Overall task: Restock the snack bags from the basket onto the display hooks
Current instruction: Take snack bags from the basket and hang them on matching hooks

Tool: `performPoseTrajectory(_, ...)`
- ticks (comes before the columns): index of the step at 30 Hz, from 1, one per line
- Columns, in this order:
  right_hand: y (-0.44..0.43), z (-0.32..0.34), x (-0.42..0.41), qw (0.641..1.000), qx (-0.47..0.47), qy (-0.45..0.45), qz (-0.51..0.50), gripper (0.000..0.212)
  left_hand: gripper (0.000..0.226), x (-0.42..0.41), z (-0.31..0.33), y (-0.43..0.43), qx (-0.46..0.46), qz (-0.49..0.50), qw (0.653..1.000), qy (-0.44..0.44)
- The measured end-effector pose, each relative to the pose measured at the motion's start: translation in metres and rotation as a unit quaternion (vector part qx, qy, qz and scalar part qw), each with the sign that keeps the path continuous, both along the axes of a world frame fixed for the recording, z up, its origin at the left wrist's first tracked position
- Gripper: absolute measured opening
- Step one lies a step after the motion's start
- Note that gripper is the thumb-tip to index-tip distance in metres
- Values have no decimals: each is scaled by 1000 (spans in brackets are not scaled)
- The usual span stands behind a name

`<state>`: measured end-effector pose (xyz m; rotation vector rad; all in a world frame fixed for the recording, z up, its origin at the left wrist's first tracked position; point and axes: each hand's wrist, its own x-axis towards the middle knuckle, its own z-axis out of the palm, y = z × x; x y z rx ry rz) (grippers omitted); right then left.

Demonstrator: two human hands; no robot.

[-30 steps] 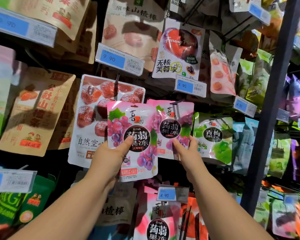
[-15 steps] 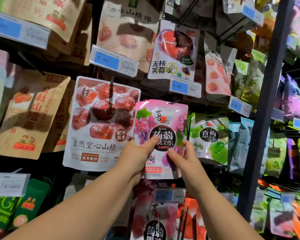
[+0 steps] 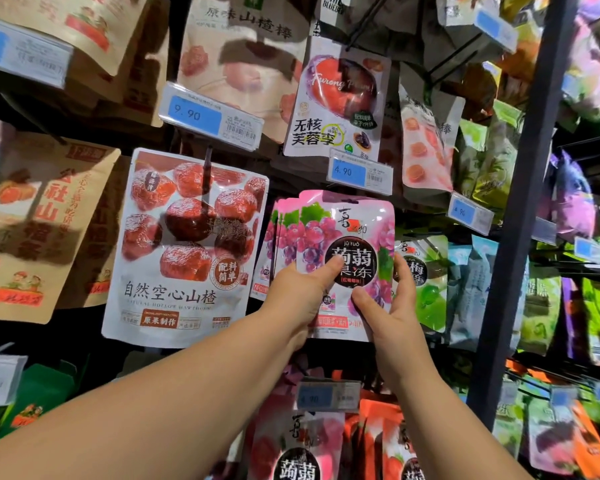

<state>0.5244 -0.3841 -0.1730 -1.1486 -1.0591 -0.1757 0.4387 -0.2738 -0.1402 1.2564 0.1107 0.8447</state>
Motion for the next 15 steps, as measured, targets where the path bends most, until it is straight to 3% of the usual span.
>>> performPoseTrajectory(15, 15, 9, 12, 1000, -2, -17, -3, 68, 50, 12, 7, 17, 16, -3, 1000, 16)
